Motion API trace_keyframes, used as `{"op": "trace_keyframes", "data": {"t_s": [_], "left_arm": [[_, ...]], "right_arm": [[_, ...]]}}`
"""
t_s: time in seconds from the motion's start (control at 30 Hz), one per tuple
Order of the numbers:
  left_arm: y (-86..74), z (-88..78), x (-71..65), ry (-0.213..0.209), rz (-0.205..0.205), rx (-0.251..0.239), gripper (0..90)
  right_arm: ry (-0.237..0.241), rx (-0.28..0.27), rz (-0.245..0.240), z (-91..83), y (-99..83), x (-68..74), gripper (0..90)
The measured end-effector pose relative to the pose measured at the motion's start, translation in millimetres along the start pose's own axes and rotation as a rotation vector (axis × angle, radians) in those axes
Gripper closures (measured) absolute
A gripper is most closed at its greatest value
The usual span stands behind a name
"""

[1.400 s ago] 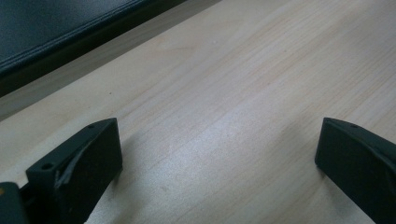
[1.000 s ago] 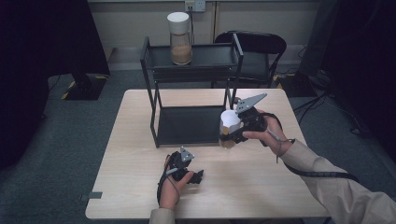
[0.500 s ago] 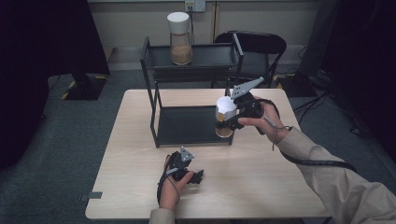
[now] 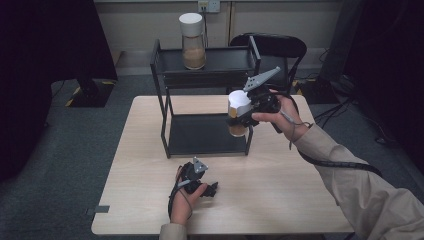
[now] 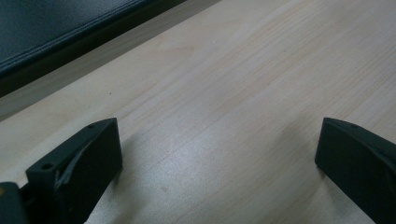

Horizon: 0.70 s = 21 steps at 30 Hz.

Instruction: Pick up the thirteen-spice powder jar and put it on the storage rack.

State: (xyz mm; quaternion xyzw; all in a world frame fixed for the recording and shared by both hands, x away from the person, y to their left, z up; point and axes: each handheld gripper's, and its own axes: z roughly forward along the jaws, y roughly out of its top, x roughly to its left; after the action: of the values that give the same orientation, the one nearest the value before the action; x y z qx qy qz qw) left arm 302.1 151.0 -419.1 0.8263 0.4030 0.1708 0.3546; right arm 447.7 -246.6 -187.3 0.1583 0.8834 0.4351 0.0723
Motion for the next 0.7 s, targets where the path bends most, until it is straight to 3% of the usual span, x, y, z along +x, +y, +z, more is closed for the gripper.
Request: {"op": "trace_keyframes", "data": {"t_s": [0.7], "left_arm": [[0.0, -0.2, 1.4, -0.006, 0.004, 0.001, 0.0]], "right_arm": [[-0.049, -0.015, -0.016, -27.7, 55.5, -5.7, 30.0]]}}
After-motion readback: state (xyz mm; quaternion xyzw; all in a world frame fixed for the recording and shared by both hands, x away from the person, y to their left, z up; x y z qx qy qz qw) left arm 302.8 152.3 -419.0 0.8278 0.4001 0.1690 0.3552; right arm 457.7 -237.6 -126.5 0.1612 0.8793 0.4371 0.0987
